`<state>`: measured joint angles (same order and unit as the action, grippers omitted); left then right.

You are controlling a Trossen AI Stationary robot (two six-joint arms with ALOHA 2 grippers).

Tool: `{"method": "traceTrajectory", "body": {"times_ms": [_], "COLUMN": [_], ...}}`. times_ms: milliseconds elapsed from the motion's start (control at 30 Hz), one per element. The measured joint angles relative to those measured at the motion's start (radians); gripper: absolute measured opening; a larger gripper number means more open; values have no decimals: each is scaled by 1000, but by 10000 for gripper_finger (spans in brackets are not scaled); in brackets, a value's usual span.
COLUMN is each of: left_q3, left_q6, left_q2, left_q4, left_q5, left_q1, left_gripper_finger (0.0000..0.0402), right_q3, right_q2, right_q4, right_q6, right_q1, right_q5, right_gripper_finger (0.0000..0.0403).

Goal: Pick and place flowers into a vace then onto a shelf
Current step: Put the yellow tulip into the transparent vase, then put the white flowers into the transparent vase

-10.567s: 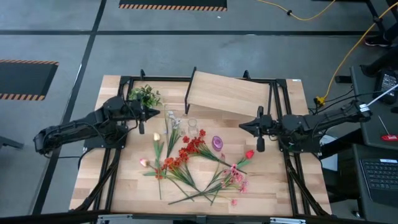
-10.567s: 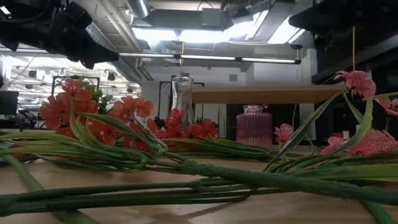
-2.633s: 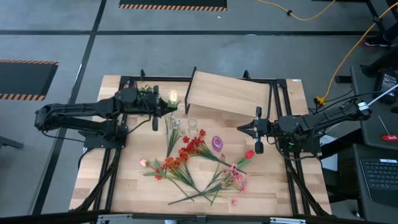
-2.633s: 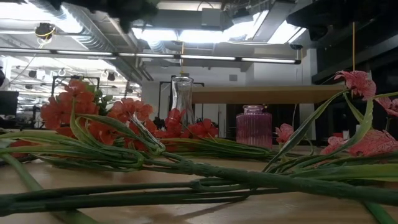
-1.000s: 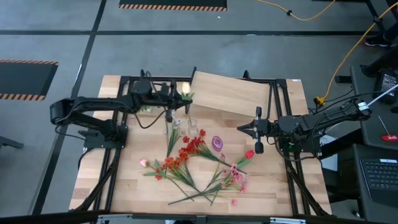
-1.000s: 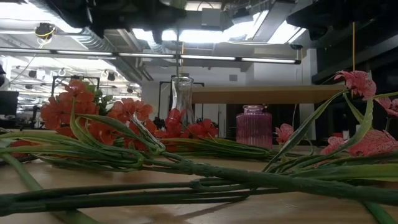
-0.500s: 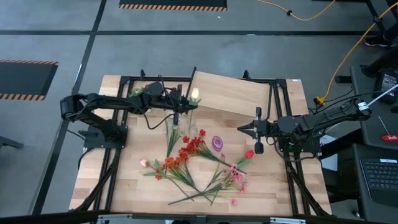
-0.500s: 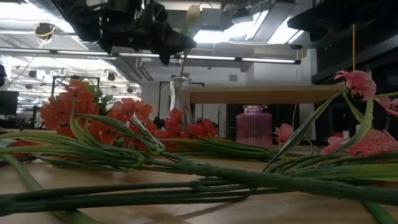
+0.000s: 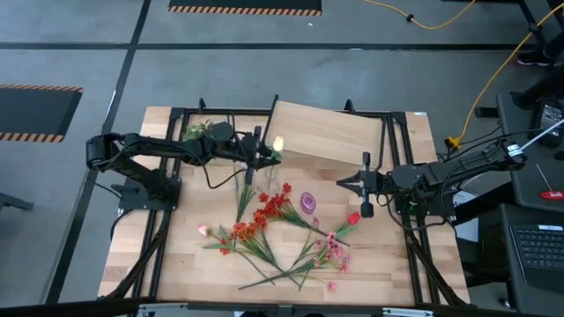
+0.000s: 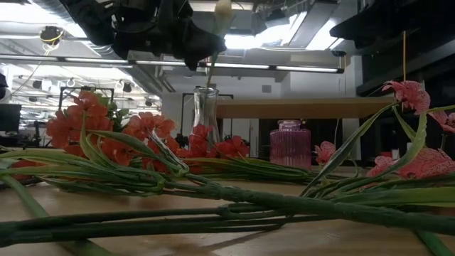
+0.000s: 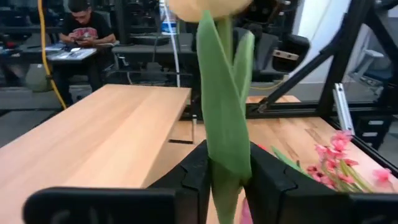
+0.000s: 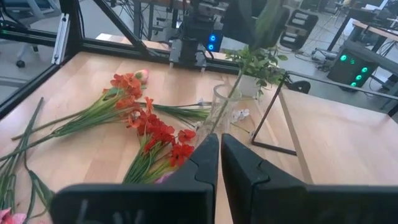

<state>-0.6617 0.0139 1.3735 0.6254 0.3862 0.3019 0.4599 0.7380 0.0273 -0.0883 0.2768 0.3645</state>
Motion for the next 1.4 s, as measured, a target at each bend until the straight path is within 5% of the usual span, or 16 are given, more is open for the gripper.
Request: {"method": "traceTrajectory", "body": {"times_ms": [333, 633, 1100, 1200, 1400], "left_q3": [0, 0, 0, 0, 0], "left_q6": [0, 19, 34, 27, 26], "left_q2": [0, -70, -288, -297, -292], "left_q4": [-155, -181, -570, -608, -634], "left_q5": [-11, -11, -19, -84, -388], "left_q1": [-7, -5, -8, -12, -85], "left_gripper_finger": [127, 129, 128, 128, 128], "right_q3": [0, 0, 0, 0, 0], "right_q2": [0, 0, 0, 0, 0], "right_q4": [-6, -5, -3, -3, -3], "right_q6": [0, 0, -2, -2, -1], "right_q1": [0, 0, 0, 0, 0], "right_q5": [0, 0, 0, 0, 0], "right_gripper_finger": [23, 23, 23, 23, 23]}}
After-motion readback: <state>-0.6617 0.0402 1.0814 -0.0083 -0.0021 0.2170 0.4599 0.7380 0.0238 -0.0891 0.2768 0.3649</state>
